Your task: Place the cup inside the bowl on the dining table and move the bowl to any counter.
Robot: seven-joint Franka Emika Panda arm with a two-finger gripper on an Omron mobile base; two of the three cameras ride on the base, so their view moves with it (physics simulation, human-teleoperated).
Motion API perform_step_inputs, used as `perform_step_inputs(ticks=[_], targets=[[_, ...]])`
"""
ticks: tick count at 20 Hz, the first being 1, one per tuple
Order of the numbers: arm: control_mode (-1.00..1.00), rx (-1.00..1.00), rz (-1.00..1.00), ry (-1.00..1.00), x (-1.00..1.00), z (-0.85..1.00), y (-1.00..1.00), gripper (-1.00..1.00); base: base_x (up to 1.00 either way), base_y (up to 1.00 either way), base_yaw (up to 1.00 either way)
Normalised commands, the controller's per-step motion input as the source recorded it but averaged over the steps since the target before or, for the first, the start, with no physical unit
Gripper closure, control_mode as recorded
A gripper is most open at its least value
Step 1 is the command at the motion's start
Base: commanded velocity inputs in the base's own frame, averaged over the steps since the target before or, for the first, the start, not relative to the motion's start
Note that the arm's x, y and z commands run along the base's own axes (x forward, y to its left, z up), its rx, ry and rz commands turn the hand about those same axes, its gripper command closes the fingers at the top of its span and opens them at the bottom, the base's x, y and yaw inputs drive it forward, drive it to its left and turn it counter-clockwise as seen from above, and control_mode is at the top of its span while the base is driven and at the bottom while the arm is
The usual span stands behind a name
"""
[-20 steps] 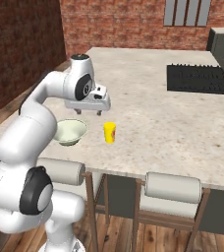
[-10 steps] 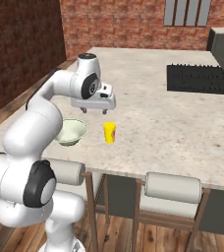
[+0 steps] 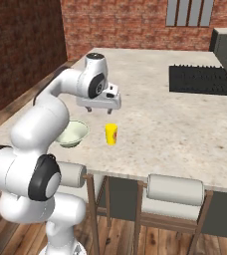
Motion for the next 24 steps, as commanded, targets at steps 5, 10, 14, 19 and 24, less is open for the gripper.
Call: perform_step_inputs(ticks=[5,10,14,19,24], targets=[[-1.00,0.09,-0.01,0.00,0.18,0.00,-0.11,-1.00,0.00,0.00,0.00],[-1.00,0.07,0.00,0.00,0.17,0.00,-0.12,-1.00,0.00,0.00,0.00],[-1.00,0.09,0.00,0.00,0.16,0.00,-0.19,-1.00,0.00,0.00,0.00],[-1.00,0.07,0.00,0.00,0.10,-0.06,-0.17,-1.00,0.00,0.00,0.00],[-1.00,0.02,0.00,0.00,0.14,-0.15,-0.06,-1.00,0.00,0.00,0.00]])
